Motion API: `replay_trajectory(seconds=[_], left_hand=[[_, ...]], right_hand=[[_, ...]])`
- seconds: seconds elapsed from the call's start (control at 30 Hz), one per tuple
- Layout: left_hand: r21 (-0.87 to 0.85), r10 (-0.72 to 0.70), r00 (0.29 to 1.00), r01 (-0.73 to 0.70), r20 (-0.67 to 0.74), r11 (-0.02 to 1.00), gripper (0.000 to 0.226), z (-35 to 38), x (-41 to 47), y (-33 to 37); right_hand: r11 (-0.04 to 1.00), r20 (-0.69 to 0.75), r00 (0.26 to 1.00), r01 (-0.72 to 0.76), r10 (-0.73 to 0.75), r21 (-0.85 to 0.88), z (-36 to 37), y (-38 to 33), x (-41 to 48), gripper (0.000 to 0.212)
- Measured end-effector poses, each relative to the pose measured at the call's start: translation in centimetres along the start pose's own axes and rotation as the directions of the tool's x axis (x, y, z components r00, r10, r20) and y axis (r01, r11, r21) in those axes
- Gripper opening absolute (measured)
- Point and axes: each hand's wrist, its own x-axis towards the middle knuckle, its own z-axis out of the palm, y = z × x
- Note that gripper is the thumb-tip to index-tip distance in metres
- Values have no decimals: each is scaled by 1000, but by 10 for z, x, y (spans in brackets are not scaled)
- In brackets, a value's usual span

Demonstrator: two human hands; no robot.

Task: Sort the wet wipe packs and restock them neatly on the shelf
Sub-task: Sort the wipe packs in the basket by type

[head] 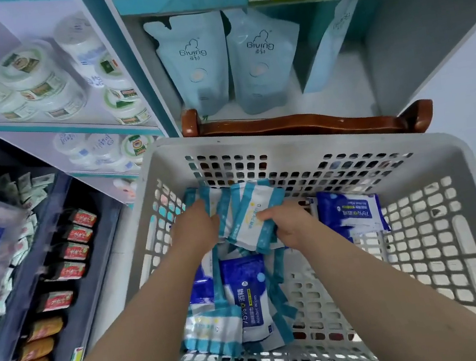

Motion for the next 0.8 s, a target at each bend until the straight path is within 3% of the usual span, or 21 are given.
replay_trajectory(seconds=[0.13,0.27,0.33,0.47,0.63,0.8], left_hand=[[-59,-89,995,92,53,994,24,1,15,2],[-147,-112,986,130,120,981,39,0,24,4],[-269,-83,986,120,144,956,41,-3,24,5],[-378,48,991,3,124,926,12,-8,12,7],[-563,103,992,-43,75,825,22,-19,-9,21],[-732,170,976,-17,136,681,47,-14,-38,43]], right_hand=[[1000,29,1000,5,-4,-7,4,-1,11,34],[1000,77,997,-16,17,-20,8,-1,14,37],[999,104,994,-14,17,-31,9,1,13,39],[999,190,981,40,-42,12,1,1,6,37],[990,300,944,113,-134,87,-15,-11,-15,42],[990,410,902,137,-137,29,-53,-28,-53,40]])
